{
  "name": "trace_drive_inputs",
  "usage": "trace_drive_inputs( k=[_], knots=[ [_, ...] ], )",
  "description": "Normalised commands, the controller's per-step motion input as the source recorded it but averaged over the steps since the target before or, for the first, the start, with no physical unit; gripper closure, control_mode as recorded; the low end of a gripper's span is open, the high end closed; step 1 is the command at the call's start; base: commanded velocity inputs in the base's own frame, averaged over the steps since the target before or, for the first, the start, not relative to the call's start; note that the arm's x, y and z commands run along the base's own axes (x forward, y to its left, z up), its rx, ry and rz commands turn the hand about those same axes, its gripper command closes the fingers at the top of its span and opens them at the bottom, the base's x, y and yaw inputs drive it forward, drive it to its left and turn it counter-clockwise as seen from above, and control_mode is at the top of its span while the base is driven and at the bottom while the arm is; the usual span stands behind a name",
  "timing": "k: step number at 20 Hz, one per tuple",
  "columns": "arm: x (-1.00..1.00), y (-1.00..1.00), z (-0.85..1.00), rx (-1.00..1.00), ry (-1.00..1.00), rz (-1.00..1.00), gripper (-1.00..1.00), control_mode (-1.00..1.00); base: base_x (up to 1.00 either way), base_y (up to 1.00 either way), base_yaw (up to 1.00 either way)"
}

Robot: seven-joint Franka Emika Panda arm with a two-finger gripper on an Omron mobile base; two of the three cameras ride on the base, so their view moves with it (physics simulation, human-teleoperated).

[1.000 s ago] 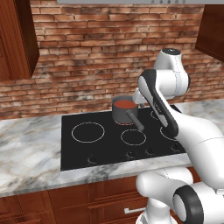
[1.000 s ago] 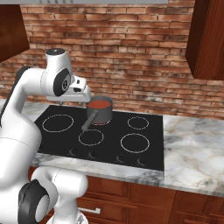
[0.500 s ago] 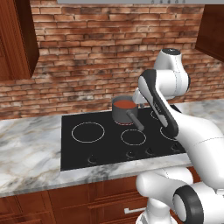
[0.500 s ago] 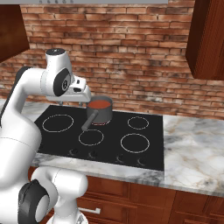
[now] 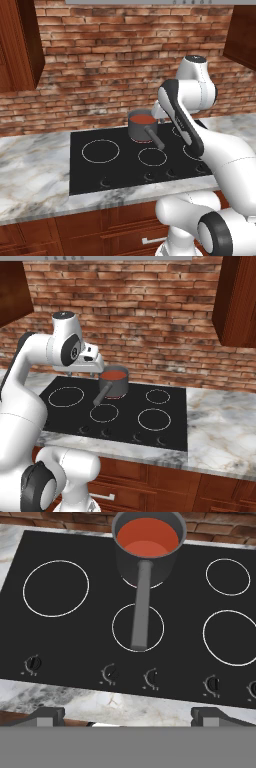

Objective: Wait until the marinara sauce is simmered to a deep red color and then turn off the stove.

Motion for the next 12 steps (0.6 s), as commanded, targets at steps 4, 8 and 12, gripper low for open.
trace_drive_inputs(
  k=[4,8,12],
  knots=[
    [0.00,0.00,0.00,0.00,0.00,0.00,-1.00,-1.00,0.00,0.00,0.00],
    [0.00,0.00,0.00,0.00,0.00,0.00,-1.00,-1.00,0.00,0.00,0.00],
    [0.00,0.00,0.00,0.00,0.00,0.00,-1.00,-1.00,0.00,0.00,0.00]
  ],
)
